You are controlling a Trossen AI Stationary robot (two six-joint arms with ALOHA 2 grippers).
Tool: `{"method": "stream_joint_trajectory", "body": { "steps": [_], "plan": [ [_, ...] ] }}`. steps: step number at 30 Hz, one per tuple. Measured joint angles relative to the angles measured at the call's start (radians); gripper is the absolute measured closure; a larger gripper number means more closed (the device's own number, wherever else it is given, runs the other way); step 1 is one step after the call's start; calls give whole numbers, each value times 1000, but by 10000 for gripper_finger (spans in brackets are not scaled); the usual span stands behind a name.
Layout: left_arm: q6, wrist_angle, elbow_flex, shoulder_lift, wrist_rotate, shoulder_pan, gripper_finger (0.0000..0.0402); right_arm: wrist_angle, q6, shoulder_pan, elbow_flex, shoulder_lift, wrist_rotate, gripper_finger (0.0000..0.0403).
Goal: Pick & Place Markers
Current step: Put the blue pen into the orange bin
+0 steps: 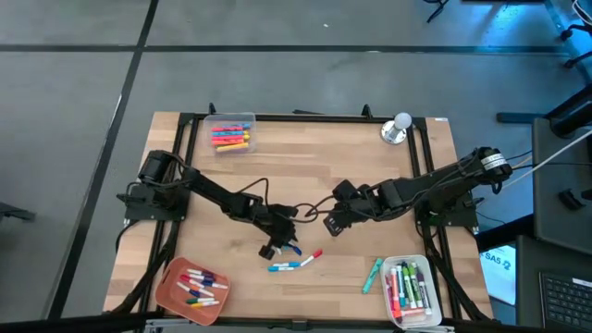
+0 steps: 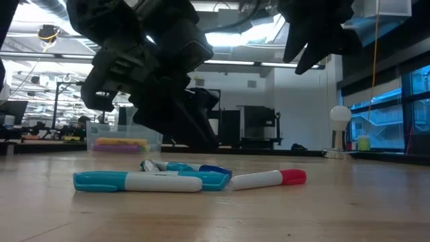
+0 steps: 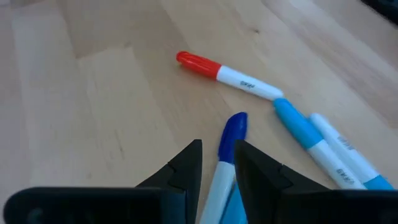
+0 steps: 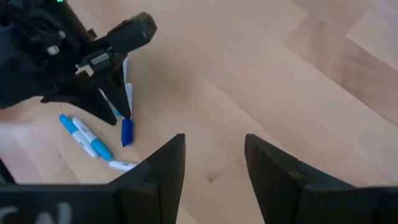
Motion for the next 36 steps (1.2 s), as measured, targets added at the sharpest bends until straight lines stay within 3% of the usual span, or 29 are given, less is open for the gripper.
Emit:
{"method": "stream_joint_trajectory", "body": {
  "steps": [6,12,17,20,26,31,36],
  "plan": [
    [22,-1,0,16,-21,0,314,1,-42,-10,0,0,-2,237],
    [6,44,0,71,39,0,314,1,-51,-29,0,0,-6,237],
    [-37,30,3,82,-19,-2,315,2,-75,-32,0,0,-8,237],
    [-65,13,4,80,-60,0,328,2,-100,-33,0,0,-7,237],
    [-137,4,3,78,8,43,368,2,-207,-70,0,0,49,237],
    [-151,-50,-3,24,-60,54,363,2,-217,-128,-1,0,51,237],
    [-161,-225,-1,-121,-142,31,357,7,-239,-158,-1,0,47,237]
  ]
}}
